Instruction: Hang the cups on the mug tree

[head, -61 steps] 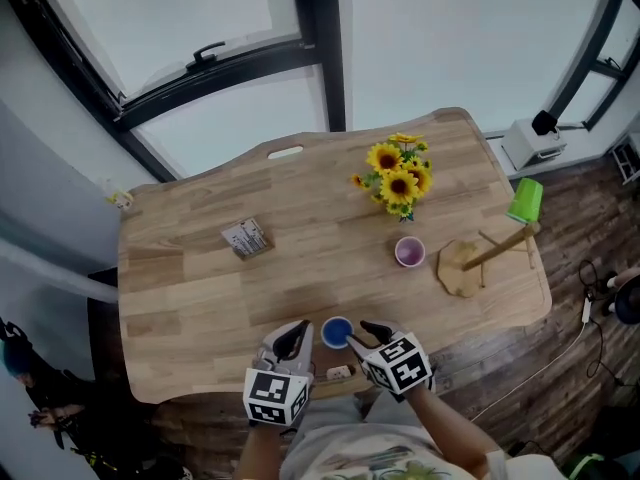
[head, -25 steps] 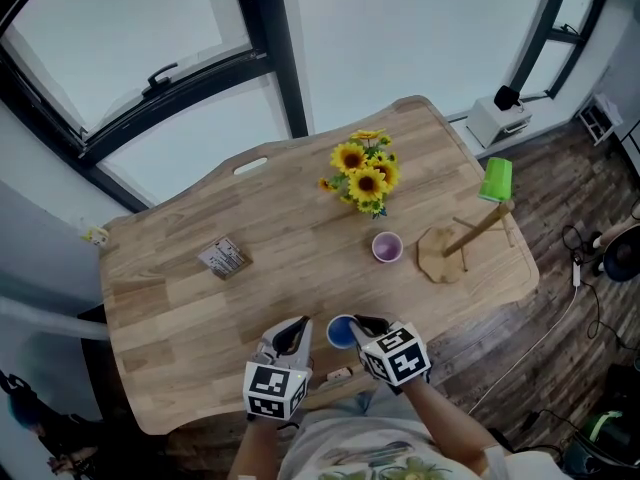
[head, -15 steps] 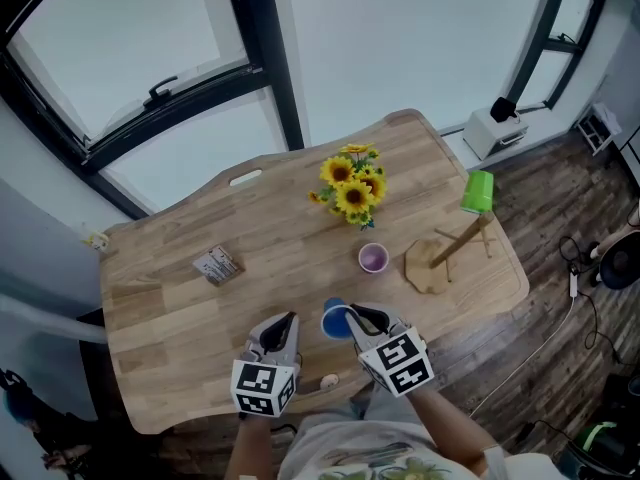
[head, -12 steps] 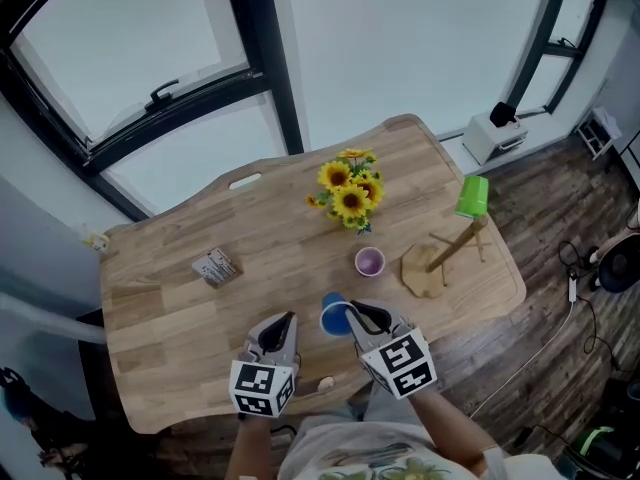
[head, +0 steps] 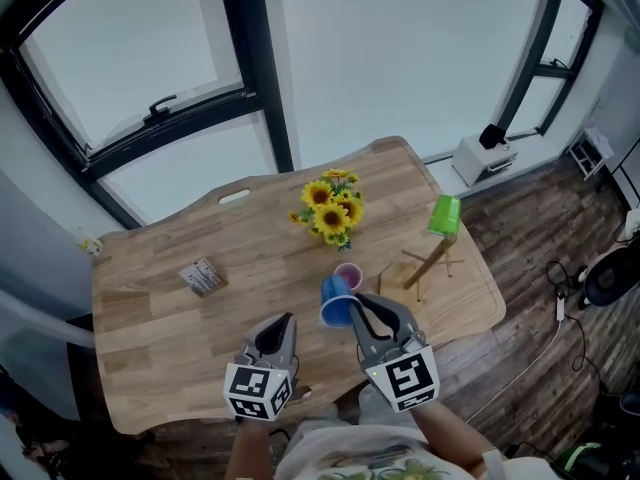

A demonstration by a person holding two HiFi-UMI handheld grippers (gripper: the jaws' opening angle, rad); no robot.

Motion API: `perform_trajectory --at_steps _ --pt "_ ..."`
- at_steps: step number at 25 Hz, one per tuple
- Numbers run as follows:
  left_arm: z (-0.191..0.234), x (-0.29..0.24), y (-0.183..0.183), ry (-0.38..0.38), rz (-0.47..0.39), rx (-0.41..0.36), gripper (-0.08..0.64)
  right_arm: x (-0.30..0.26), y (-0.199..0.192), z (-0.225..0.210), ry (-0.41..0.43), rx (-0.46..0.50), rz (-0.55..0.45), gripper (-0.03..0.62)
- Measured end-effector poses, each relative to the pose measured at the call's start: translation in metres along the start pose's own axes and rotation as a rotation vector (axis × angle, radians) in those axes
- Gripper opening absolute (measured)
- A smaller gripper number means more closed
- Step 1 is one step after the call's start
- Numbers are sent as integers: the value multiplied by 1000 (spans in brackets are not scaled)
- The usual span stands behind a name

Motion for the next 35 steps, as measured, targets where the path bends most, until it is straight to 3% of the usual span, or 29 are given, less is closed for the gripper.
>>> perform_trajectory --at_steps 8,16,35 --pt "-36 -23 1 -60 -10 -9 3 30 1 -24 -8 54 -17 31" --pt "-70 -45 9 -150 -1 -61 3 58 -17 -44 -81 42 11 31" --pt "-107 -69 5 -269 55 -109 3 119 -64 -85 -278 -12 133 31"
Point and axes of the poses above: the fingertips, and each gripper's own axes: x backward along the fingers, z to its left, y out of its top, the point moved 6 cm from there along x, backward along the fingers, and after that the axes turned 9 degrees about x, right-handed, at the moved point
